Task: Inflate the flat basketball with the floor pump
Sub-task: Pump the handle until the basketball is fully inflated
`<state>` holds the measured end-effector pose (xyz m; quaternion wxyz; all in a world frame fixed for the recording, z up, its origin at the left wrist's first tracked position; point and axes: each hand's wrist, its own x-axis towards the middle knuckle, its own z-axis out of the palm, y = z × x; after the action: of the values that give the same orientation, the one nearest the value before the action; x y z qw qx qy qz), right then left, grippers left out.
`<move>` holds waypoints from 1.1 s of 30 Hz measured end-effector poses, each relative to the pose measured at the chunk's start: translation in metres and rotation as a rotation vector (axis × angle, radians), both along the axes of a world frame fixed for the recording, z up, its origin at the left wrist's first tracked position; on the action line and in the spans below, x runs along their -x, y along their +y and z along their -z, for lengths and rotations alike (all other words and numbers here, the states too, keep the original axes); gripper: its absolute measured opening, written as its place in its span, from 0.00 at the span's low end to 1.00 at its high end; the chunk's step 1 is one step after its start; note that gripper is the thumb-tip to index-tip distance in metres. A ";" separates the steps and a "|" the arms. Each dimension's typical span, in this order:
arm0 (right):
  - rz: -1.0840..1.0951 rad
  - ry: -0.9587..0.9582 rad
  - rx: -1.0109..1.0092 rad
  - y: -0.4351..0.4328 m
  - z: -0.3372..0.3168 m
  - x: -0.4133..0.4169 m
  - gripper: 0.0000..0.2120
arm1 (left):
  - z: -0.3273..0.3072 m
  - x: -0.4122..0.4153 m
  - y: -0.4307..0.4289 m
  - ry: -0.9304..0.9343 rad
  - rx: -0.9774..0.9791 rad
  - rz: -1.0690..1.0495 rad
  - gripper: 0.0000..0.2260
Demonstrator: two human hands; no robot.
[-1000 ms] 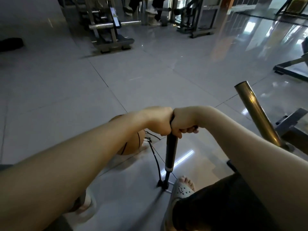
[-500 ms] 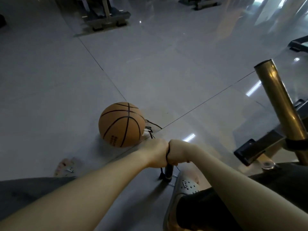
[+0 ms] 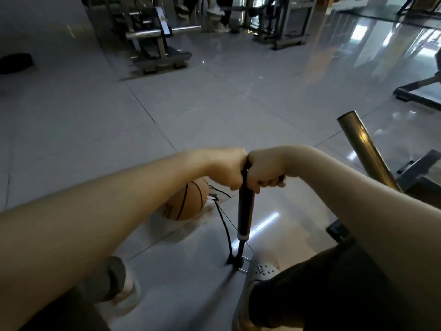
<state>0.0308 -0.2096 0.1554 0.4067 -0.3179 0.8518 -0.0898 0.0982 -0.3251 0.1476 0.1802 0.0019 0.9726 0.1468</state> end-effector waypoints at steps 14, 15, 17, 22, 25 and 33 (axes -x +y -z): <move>-0.044 -0.012 -0.054 0.019 0.174 -0.007 0.07 | 0.177 -0.013 0.029 0.015 0.077 0.019 0.07; -0.052 -0.008 -0.051 0.021 0.182 -0.009 0.06 | 0.182 -0.016 0.031 0.018 0.083 0.004 0.06; -0.062 0.028 -0.059 0.022 0.189 -0.011 0.01 | 0.186 -0.019 0.032 0.016 0.083 -0.007 0.06; -0.129 0.071 -0.172 0.020 0.165 -0.035 0.03 | 0.165 -0.041 0.035 -0.068 0.062 -0.009 0.01; -0.139 0.049 -0.170 0.017 0.125 -0.036 0.06 | 0.120 -0.043 0.031 -0.074 0.068 0.011 0.02; 0.025 0.013 0.028 0.007 0.017 -0.008 0.06 | 0.006 -0.014 0.009 0.038 -0.003 -0.028 0.09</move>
<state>0.0392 -0.2028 0.1382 0.3956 -0.3133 0.8570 -0.1046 0.1122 -0.3159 0.1411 0.1594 -0.0088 0.9756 0.1506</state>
